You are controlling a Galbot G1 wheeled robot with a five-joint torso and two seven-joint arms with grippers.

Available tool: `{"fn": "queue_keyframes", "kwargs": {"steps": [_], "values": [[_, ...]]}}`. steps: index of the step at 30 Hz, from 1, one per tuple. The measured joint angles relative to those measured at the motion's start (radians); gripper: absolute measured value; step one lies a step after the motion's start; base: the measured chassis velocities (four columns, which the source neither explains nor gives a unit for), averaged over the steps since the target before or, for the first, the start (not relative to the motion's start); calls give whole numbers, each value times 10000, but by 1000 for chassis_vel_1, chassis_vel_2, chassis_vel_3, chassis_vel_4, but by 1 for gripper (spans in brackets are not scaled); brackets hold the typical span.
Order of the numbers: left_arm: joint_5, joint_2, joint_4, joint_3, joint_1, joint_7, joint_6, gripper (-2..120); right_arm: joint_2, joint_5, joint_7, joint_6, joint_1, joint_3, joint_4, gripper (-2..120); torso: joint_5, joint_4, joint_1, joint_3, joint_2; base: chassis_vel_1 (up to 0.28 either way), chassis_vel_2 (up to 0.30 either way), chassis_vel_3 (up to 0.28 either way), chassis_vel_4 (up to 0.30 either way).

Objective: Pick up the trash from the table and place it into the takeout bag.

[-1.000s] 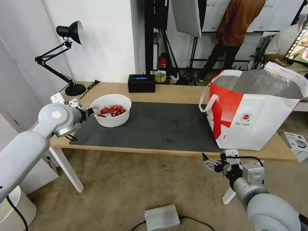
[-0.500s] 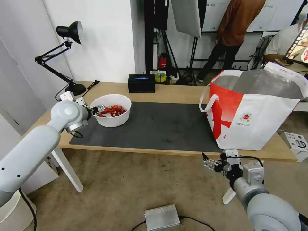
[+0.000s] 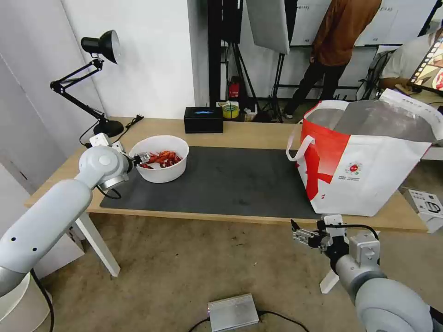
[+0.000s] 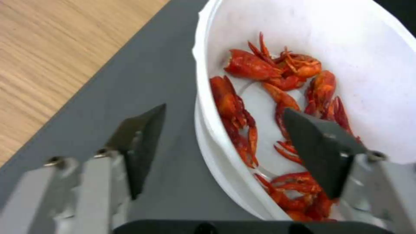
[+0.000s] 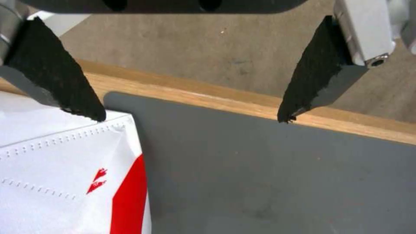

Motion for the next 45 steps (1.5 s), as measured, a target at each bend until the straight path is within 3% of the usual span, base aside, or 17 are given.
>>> {"fn": "queue_keyframes", "kwargs": {"steps": [19,45], "values": [[113,-64,-116,211,-146,-191,-225,1,0,0,0,0,0,0,0,100,-2,0,0,0,0,0,0,0,0],[-67,46,-457,187,-337,-282,-251,0,0,0,0,-1,0,0,0,100,0,1,0,0,2,0,0,0,0]]}}
